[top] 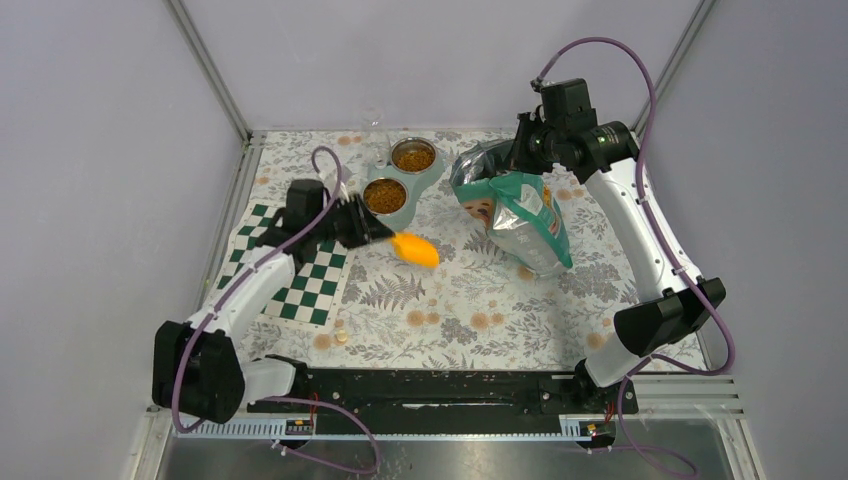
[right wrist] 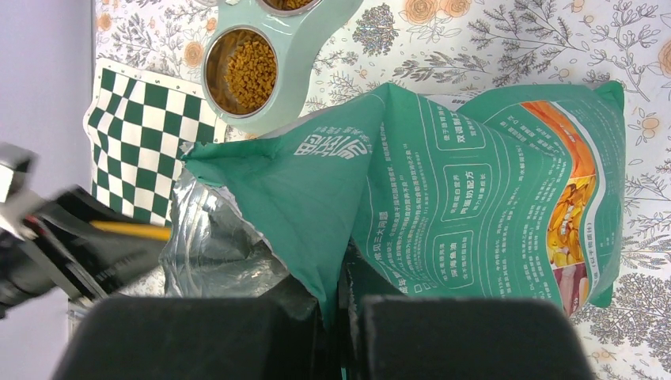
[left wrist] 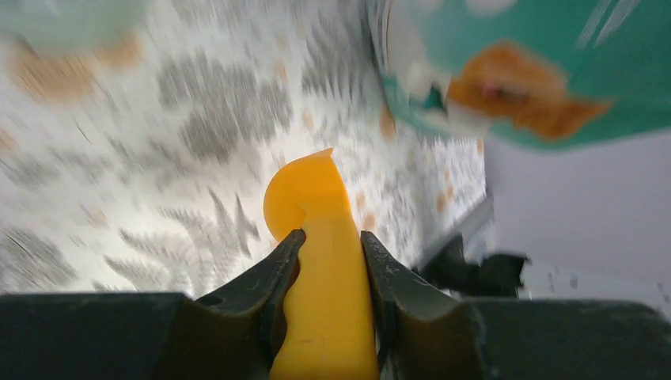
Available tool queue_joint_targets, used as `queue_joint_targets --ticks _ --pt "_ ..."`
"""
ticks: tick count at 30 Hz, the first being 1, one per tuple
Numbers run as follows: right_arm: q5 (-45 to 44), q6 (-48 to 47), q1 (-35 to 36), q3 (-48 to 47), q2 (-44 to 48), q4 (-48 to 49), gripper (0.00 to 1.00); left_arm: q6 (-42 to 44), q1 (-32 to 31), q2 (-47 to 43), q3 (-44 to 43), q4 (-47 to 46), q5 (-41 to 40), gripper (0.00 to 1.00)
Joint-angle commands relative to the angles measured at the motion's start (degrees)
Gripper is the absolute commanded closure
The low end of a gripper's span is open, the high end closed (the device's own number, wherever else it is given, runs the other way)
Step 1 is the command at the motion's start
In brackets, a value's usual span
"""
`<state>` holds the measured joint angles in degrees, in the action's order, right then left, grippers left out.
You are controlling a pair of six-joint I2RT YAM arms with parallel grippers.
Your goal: Serve the pet food
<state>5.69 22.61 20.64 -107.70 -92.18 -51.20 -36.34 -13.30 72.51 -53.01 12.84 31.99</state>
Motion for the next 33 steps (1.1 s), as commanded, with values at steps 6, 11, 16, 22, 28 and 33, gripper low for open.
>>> queue_joint_targets --ticks 6,11,16,22,28,33 --pt "3.15 1.63 -0.43 0.49 4.79 4.48 1.0 -5.06 -1.96 -11.3 19.09 1.79 14.05 1.0" --pt "3.42 1.81 -0.43 1.97 5.24 4.5 1.0 -4.96 -1.99 -10.37 23.73 5.17 13.24 0.98" --pt "3.27 1.75 -0.39 2.31 5.52 4.53 1.0 -3.51 -1.99 -6.27 25.17 8.72 12.0 0.79" --pt "3.19 1.6 -0.43 2.63 5.51 4.48 1.0 -1.03 -1.98 -4.35 20.6 16.79 3.82 0.41" --pt "3.19 0.82 -0.41 3.27 6.02 4.53 1.0 0.86 -1.95 -6.47 12.94 23.38 -5.39 0.2" --pt "2.62 0.61 -0.42 3.76 6.56 4.52 1.0 1.01 -1.95 -7.18 7.43 27.67 -11.02 0.14"
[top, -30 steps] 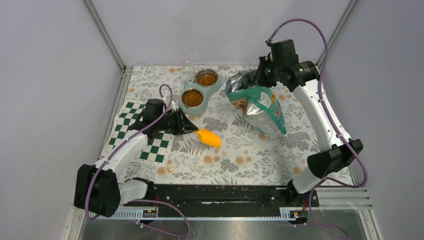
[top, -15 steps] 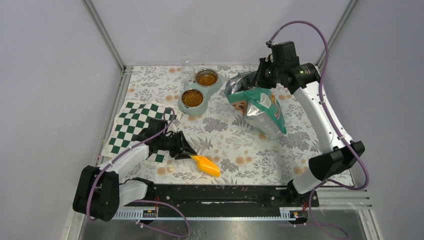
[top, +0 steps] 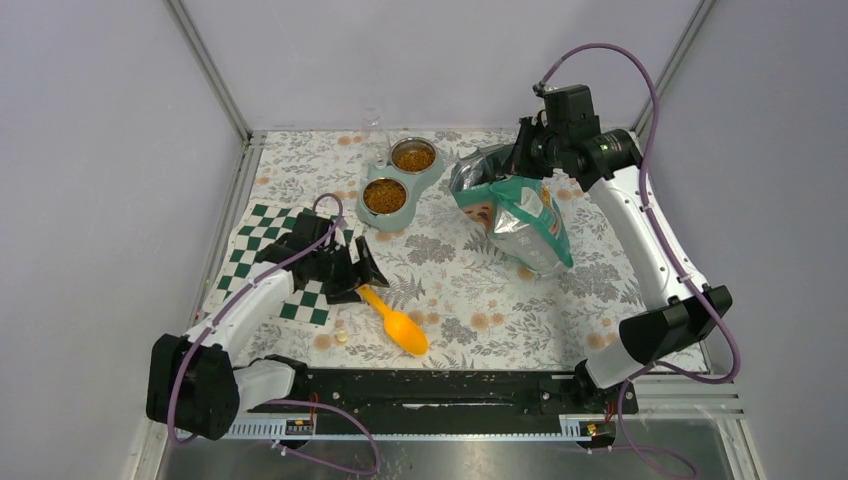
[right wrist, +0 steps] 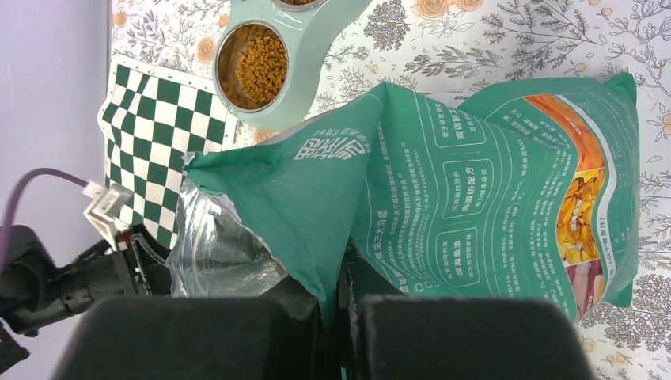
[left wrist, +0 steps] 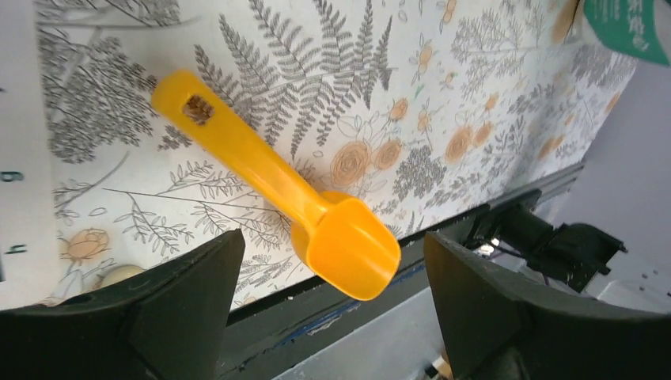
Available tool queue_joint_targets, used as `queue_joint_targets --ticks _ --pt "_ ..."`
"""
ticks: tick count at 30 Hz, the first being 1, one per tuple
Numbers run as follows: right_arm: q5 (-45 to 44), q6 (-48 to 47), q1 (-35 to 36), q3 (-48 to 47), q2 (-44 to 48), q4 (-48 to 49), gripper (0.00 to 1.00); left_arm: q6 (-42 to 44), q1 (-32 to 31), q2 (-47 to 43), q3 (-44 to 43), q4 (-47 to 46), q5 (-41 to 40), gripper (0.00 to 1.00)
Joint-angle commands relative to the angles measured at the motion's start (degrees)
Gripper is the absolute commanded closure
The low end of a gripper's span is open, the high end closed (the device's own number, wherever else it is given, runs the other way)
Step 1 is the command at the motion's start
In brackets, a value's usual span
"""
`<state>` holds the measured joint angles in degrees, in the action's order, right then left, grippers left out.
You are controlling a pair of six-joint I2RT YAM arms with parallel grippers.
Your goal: Serve the pet food
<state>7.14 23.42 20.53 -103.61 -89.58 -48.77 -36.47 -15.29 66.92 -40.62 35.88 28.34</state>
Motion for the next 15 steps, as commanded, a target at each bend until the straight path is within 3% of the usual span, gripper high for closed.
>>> queue_joint_targets --ticks 1,6,10,15 --pt "1.08 -0.24 -0.32 -0.29 4.07 2.07 1.0 1.07 0.0 -1.52 -6.38 6.9 -10.3 0.13" --pt "1.59 -1.21 -0.27 0.29 4.61 2.03 1.0 1.88 0.06 -3.32 -12.39 10.71 -17.56 0.13" --pt "4.92 -4.92 -0.32 0.81 5.57 2.1 1.0 4.67 -0.07 -4.69 -18.28 4.69 -11.39 0.14" --pt "13.37 -12.25 -0.31 1.26 8.03 2.02 1.0 7.69 -3.29 -4.21 -26.34 -10.02 -3.89 0.15"
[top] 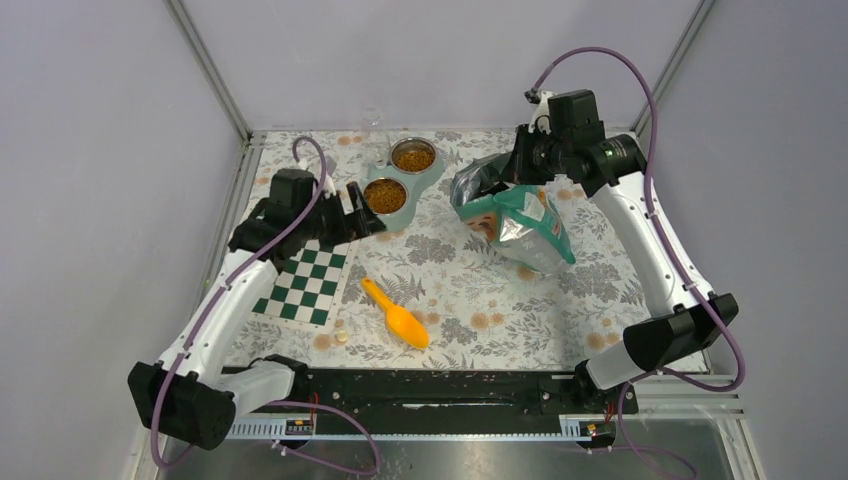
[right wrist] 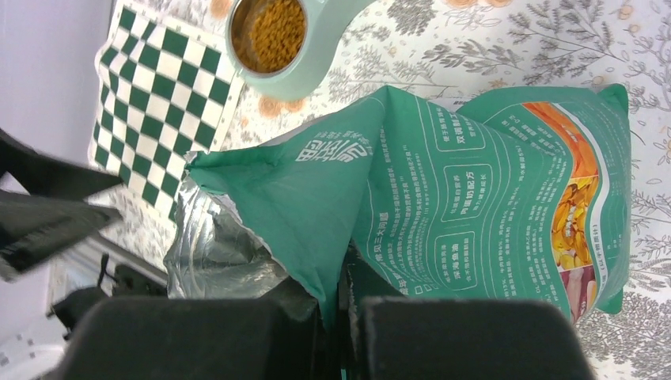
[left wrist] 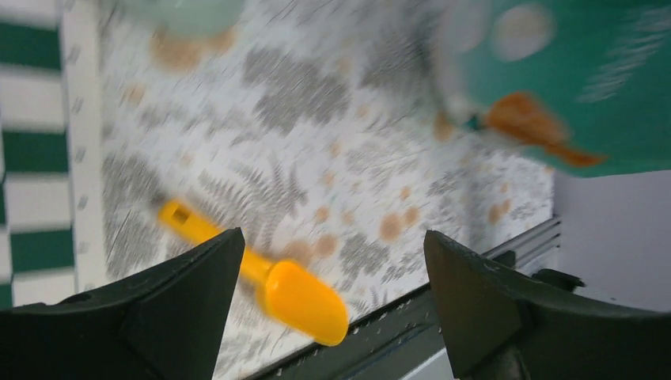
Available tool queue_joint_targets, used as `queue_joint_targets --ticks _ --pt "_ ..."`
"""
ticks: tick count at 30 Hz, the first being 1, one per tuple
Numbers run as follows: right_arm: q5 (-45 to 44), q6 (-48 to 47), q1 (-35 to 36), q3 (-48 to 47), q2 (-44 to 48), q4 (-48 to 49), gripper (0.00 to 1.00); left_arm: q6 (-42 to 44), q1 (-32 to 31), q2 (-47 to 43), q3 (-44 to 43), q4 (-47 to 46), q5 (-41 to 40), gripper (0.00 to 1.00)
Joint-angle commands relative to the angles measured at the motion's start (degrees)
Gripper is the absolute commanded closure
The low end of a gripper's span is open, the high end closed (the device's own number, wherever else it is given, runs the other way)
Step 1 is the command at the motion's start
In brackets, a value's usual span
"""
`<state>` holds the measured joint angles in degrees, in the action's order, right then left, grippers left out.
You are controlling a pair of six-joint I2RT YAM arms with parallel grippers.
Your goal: Serve the pet food
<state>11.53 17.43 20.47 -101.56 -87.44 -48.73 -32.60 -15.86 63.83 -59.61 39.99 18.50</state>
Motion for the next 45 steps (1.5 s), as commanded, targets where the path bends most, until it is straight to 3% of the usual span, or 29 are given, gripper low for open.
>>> queue_joint_targets --ticks 1,9,14,19,27,36,38,39,41,42,45 --pt "10.99 -7.32 -0.25 -0.75 6.31 1.98 1.0 4.72 -3.82 -0.53 -8.74 -17.01 6.33 0.15" --pt "20.07 -10.16 0.64 -0.72 8.77 3.25 1.0 6.43 -13.21 10.12 -21.1 -28.06 10.24 0.16" --pt "17.74 -9.72 1.37 -1.26 8.9 3.24 1.0 9.1 -19.35 14.74 -24.84 -28.4 11.27 0.17" --pt "17.13 -9.78 1.68 -1.09 9.02 3.27 1.0 10.78 -23.05 17.85 -25.96 -25.87 6.7 0.17" --pt "17.43 -10.07 1.77 -0.18 9.81 3.18 1.0 10.83 -24.78 26.7 -33.99 -20.26 3.19 0.48" --pt "15.95 -9.0 2.21 -0.93 9.72 3.18 1.0 14.43 -25.29 31.78 -39.5 -14.63 -4.69 0.5" --pt "15.08 -8.24 2.21 -1.46 9.51 2.98 1.0 15.57 -25.25 34.0 -44.49 -10.73 -6.55 0.58" --pt "14.13 -7.85 2.21 -1.9 9.41 2.66 1.0 16.2 -25.27 35.14 -46.91 -9.4 -6.15 0.67" --pt "12.44 -7.16 2.22 -3.6 8.9 1.27 1.0 17.16 -25.22 36.38 -49.45 -7.4 -6.66 0.95" --pt "11.51 -6.9 2.14 -4.37 8.68 0.52 1.0 17.66 -25.16 36.62 -50.06 -6.56 -7.68 1.0" --pt "9.28 -6.64 2.21 -6.8 8.55 -1.44 0.97 17.82 -24.5 36.33 -51.59 -4.61 -9.77 1.0"
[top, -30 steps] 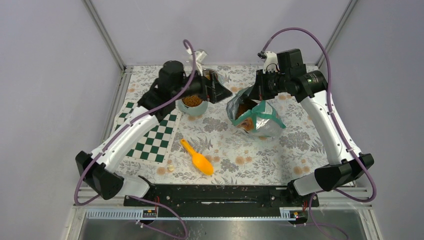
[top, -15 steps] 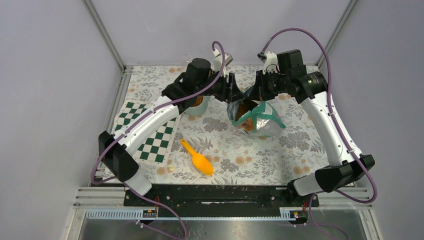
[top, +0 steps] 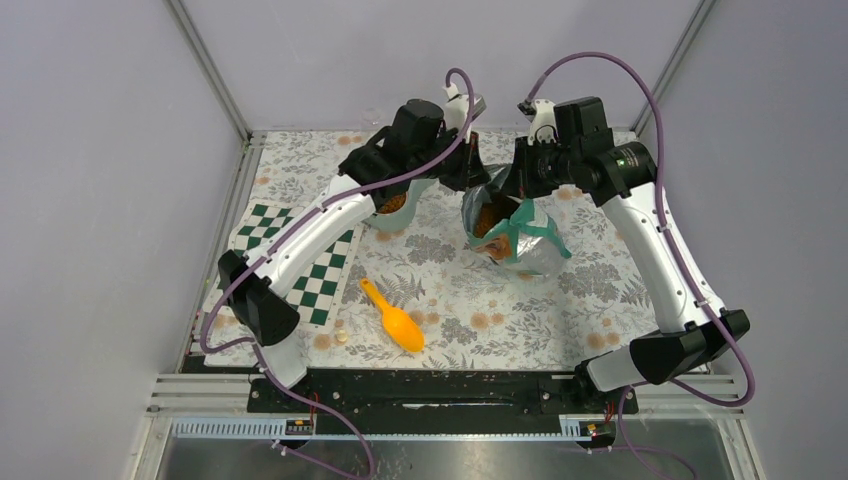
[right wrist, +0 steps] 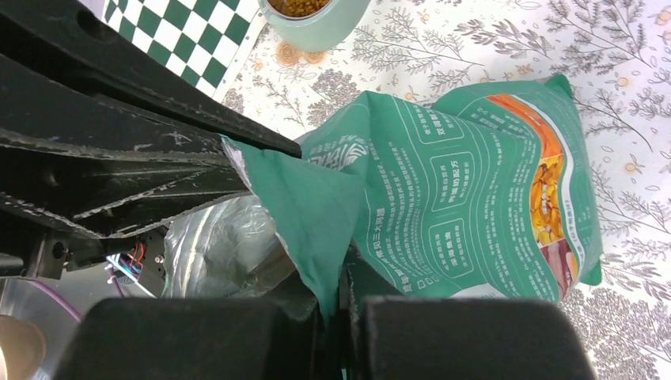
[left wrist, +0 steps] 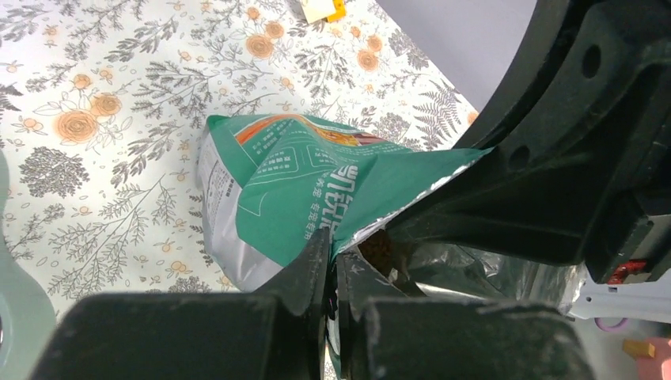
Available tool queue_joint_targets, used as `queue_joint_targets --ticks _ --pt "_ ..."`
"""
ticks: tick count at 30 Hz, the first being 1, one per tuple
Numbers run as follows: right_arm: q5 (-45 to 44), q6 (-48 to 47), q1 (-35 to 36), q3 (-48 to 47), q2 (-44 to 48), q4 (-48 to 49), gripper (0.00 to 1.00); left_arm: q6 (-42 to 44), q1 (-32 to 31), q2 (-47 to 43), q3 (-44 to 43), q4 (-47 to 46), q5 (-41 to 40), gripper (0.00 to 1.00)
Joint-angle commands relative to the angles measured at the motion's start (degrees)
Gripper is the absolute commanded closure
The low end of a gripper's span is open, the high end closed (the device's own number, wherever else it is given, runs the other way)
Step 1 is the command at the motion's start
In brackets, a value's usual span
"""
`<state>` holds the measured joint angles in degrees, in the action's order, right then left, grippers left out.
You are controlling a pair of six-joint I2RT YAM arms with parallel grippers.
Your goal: Serve the pet food
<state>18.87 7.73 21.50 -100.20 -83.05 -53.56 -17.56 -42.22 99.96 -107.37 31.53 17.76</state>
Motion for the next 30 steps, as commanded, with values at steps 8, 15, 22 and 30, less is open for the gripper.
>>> queue_joint_targets --ticks 8,15,22,30 --pt "0.92 -0.58 1.11 -10.64 7.89 3.58 0.43 -4.4 2.65 2.12 -19.74 12.44 -18.24 1.0" --pt "4.86 -10.93 1.16 0.28 16.6 8.67 0.13 -9.01 2.85 1.66 -23.52 15.25 -22.77 1.0" --pt "7.74 -12.17 2.82 16.92 25.71 20.74 0.09 -11.01 2.92 0.55 -23.83 15.93 -24.67 1.0" --pt "-7.37 -14.66 13.28 28.46 27.53 30.89 0.12 -11.69 2.91 0.68 -24.12 15.93 -25.25 1.0"
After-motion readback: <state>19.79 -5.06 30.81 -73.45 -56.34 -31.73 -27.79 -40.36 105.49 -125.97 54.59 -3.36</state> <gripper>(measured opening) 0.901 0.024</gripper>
